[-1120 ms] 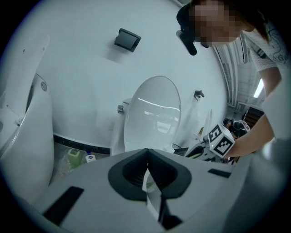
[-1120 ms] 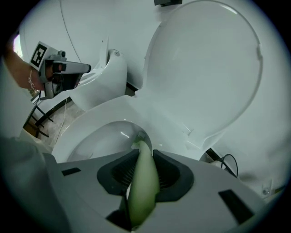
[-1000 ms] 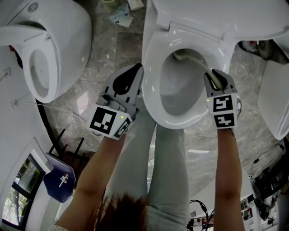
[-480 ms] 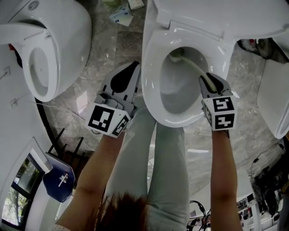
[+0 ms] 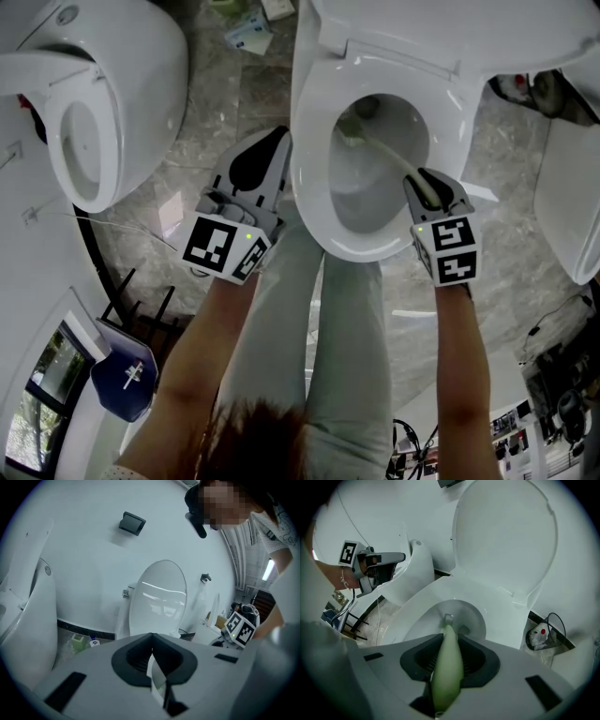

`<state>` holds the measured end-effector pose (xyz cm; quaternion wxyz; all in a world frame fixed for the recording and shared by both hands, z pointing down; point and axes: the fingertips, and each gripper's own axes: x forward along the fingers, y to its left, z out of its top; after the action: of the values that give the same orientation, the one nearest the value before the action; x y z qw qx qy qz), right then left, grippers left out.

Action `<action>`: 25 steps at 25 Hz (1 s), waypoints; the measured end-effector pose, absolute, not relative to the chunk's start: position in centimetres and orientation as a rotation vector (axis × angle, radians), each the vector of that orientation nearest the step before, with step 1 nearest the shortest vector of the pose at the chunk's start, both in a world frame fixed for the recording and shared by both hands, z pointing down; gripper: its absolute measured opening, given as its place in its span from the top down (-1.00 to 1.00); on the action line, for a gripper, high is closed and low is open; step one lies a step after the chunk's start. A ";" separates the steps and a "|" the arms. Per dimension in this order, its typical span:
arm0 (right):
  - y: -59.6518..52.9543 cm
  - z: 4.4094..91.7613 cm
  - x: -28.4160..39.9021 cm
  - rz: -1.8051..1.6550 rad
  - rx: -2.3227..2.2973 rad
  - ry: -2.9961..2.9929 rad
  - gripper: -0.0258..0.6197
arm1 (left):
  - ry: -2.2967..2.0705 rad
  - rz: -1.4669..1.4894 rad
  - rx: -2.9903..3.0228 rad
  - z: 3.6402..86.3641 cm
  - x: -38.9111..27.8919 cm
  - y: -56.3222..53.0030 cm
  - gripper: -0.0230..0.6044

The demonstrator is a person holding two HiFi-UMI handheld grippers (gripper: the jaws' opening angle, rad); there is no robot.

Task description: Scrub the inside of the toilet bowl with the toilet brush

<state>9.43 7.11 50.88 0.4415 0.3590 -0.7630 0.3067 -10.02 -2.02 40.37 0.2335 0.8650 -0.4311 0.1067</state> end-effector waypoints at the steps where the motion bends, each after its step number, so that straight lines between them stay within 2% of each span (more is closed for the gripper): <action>1: 7.4 50.9 9.4 0.758 0.878 -1.896 0.59 | -1.183 0.293 2.377 40.4 -9.9 -2.0 0.92; 11: 9.6 50.9 10.3 0.723 0.782 -1.886 0.59 | -1.163 0.303 2.385 40.2 -9.3 -1.4 0.92; 25: 11.9 51.4 12.7 0.500 0.588 -1.812 0.59 | -1.142 0.316 2.397 40.1 -8.5 -1.1 0.92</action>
<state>12.66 11.91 51.44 0.5530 0.2487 -0.7665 0.2116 -8.49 -1.05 40.06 0.2317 0.8721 -0.4155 0.1150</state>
